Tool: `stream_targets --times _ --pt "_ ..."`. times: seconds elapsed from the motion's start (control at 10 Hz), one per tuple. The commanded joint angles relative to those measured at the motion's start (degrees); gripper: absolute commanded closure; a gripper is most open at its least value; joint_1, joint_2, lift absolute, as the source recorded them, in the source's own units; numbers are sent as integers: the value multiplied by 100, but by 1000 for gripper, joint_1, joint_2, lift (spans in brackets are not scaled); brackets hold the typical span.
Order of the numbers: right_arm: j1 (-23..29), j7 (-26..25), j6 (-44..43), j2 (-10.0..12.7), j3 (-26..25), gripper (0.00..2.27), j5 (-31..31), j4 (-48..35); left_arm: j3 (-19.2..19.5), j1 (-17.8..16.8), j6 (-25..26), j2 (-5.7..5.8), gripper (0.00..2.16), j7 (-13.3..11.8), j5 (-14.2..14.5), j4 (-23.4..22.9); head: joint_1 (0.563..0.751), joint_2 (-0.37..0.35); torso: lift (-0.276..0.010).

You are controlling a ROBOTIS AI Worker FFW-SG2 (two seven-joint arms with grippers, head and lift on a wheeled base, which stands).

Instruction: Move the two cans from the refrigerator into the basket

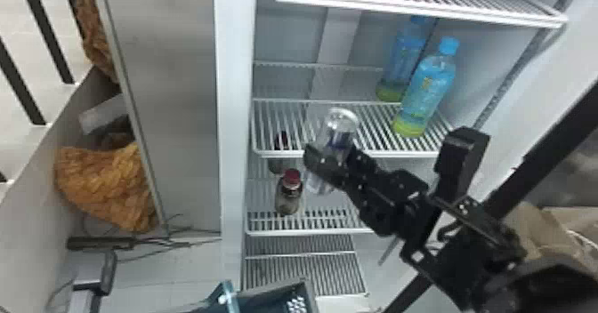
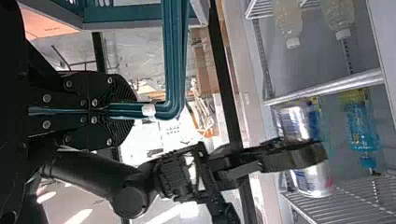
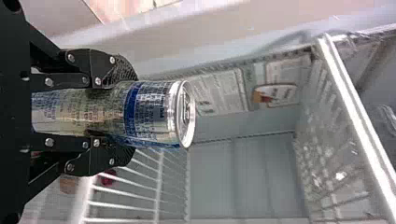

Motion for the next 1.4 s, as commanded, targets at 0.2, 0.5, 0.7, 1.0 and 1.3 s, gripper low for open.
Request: stream_targets --times 0.2,0.5,0.7,1.0,1.3 --pt "701 171 471 0 56 1230 -153 -576 88 29 31 -13 1197 -9 0 -11 695 -173 -35" --pt "1306 558 1118 0 -126 1230 -84 -955 213 58 31 -40 1197 -9 12 -11 695 -149 -35" --pt "1517 857 1582 0 -206 1230 19 -1068 225 58 31 -40 1197 -9 23 -11 695 -151 -35" --pt "1657 1155 2145 -26 -229 1230 144 -1068 248 44 31 -57 1197 -9 23 -11 695 -162 -35" --pt "1348 1402 2482 -167 114 1228 7 -688 259 44 31 -66 1197 -9 23 -11 695 -157 -35"
